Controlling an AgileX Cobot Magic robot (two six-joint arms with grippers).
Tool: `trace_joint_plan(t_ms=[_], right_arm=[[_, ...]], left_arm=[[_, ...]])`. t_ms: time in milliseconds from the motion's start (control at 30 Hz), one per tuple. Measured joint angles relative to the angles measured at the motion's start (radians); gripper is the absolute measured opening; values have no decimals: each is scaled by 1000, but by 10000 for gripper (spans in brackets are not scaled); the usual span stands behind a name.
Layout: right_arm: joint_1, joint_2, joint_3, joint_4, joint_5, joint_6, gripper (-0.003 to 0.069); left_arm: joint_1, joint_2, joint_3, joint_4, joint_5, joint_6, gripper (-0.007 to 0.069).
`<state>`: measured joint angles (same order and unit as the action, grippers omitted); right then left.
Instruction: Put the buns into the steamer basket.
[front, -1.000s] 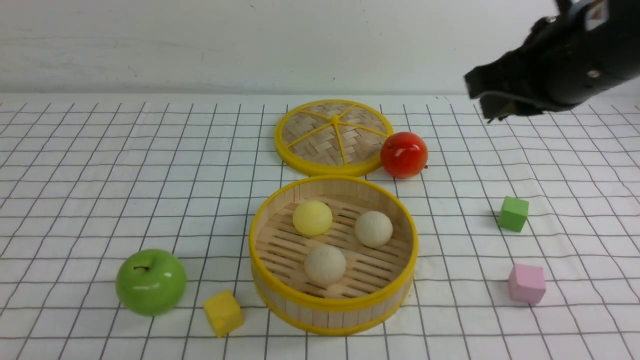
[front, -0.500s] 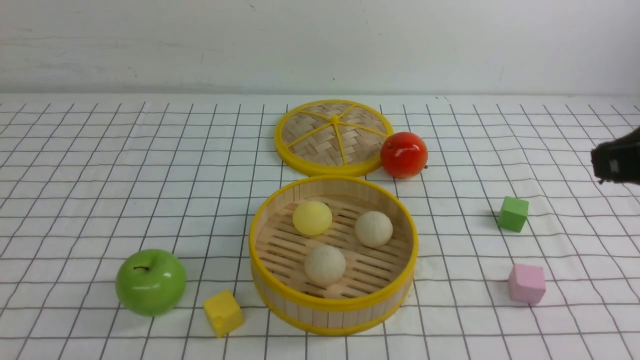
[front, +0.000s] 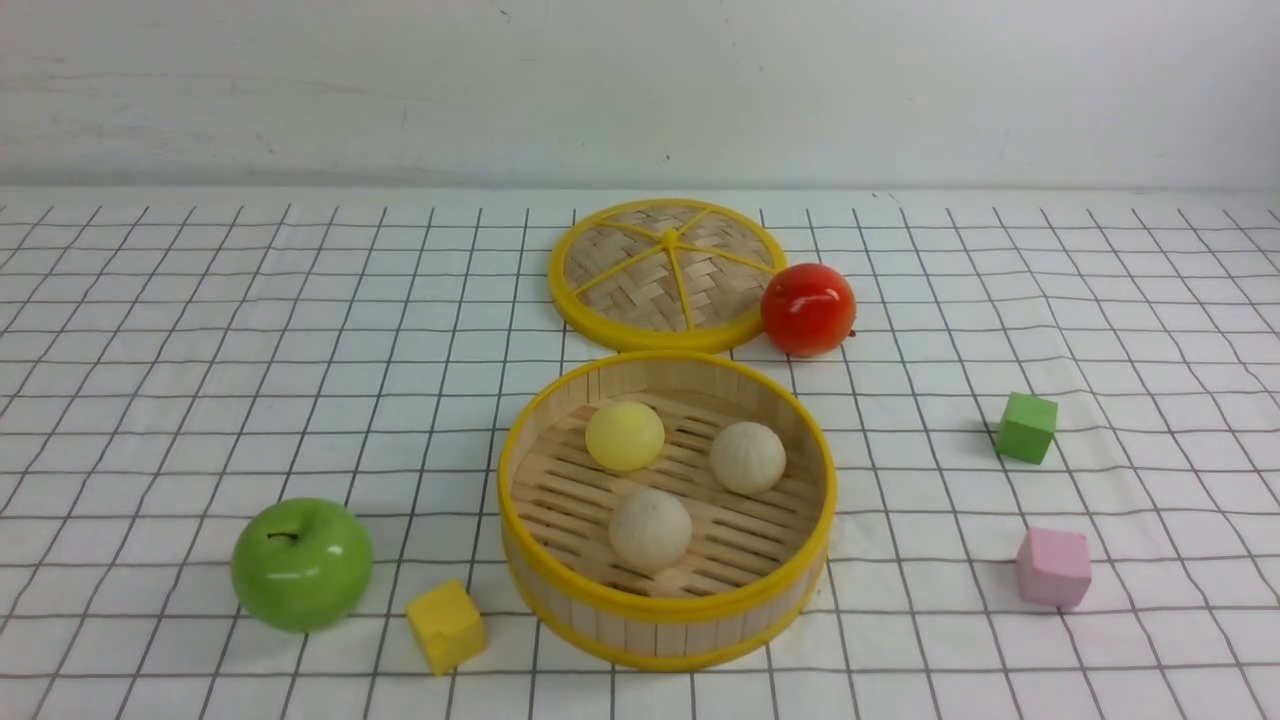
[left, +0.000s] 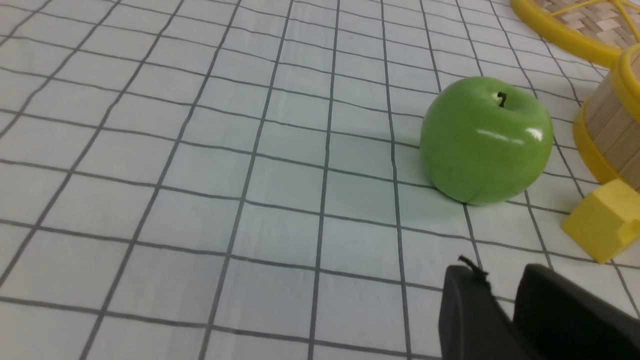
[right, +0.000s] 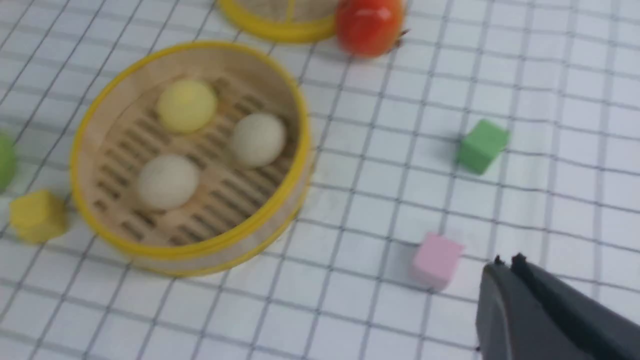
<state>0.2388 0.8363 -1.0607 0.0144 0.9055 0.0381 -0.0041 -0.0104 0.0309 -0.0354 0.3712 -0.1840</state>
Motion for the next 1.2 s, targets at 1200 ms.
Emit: trace_joint_plan(t_ms=[1200], right_arm=[[-297,-847,1079,-84,-520,-38,5]], left_arm=[[2,0,0,-1,1,0,165]])
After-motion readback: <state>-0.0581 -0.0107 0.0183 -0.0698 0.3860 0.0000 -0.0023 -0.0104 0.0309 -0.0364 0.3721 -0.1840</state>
